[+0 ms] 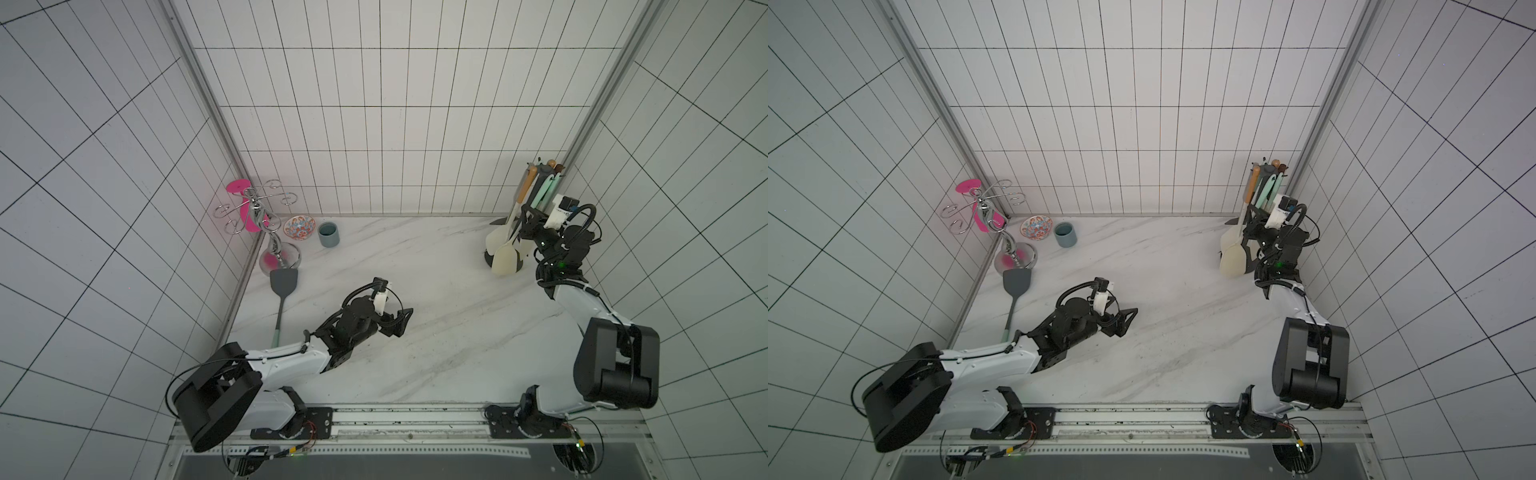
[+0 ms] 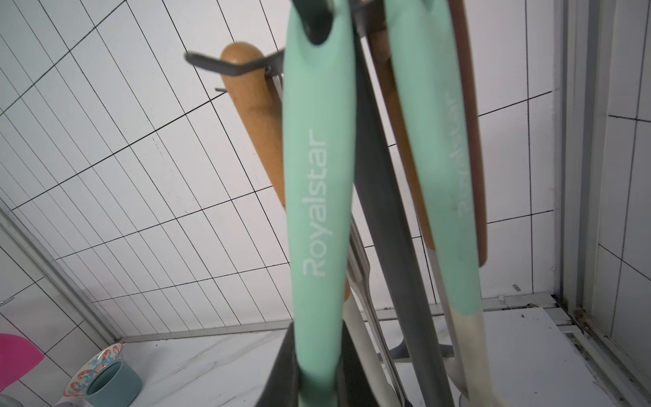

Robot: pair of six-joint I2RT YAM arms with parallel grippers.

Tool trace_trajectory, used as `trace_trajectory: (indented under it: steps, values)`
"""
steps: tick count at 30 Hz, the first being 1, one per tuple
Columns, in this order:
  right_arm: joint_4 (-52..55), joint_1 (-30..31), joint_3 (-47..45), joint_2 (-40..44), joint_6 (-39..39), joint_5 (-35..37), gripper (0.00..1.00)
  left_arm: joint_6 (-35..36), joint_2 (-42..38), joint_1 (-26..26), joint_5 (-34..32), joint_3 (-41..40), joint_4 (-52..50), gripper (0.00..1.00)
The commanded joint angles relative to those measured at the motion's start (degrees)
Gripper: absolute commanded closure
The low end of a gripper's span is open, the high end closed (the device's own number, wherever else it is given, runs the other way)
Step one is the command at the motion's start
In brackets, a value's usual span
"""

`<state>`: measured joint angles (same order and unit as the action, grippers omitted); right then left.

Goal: Take the spatula off the kitchen utensil rack
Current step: Take off the spatula from the rack.

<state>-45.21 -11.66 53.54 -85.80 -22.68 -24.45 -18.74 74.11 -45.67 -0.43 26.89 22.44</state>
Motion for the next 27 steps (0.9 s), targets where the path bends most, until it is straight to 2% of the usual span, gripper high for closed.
trace_trajectory:
  steps: [1, 5, 13, 27]
  values:
    - [-8.3, -0.5, -1.1, 0.3, 0.4, -2.0, 1.0, 0.6, -0.4, -0.1, -0.8, 0.6, 0.5, 0.03]
    - [-11.8, -0.5, -4.0, 2.7, 3.2, 2.1, 1.0, 0.6, -0.1, -0.1, -0.8, 0.7, 0.5, 0.03]
    - [-12.1, -0.1, -8.7, 8.1, 6.4, 10.2, 1.0, 0.7, 0.3, -0.1, -0.6, 0.8, 0.6, 0.03]
    - [-8.2, 2.8, -13.7, 15.4, 8.0, 14.3, 1.0, 1.0, 0.8, -0.1, -0.9, 0.9, 0.6, 0.03]
